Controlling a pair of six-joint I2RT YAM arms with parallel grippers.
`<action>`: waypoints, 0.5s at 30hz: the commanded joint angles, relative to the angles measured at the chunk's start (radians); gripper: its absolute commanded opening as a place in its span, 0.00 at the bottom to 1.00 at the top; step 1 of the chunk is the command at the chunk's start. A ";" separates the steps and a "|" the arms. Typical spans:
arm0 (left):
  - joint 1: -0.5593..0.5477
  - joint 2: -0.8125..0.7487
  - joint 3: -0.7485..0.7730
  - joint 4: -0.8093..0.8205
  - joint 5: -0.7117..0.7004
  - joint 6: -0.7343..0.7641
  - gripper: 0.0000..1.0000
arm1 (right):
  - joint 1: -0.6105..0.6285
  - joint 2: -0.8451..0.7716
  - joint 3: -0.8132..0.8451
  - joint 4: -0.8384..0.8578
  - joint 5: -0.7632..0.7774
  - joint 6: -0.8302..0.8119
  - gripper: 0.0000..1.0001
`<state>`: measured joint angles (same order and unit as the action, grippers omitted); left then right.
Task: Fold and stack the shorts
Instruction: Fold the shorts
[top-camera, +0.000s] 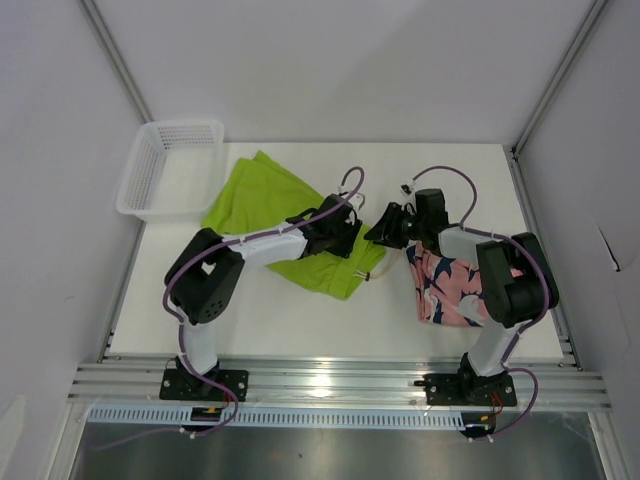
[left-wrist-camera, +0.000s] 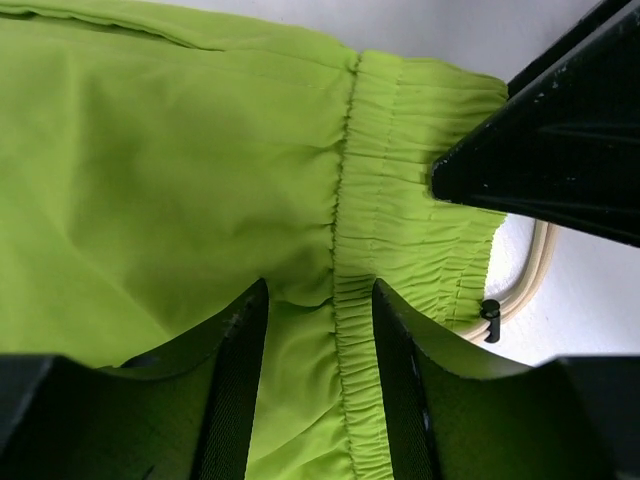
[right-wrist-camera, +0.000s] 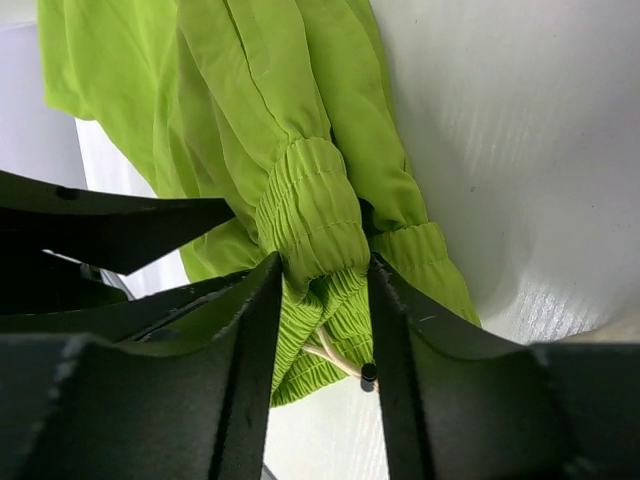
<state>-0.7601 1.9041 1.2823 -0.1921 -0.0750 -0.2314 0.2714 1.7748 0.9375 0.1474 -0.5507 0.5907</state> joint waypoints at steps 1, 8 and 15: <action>-0.015 0.013 -0.009 0.063 0.000 -0.005 0.49 | 0.011 0.014 0.021 0.046 -0.017 -0.012 0.39; -0.018 -0.132 -0.034 0.011 -0.042 -0.008 0.51 | 0.038 0.011 0.060 0.009 0.021 -0.031 0.05; -0.025 -0.359 -0.073 -0.056 -0.042 0.001 0.55 | 0.081 -0.090 0.026 -0.005 0.057 0.001 0.00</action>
<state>-0.7742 1.6627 1.2255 -0.2497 -0.1017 -0.2348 0.3298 1.7687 0.9585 0.1307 -0.5186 0.5846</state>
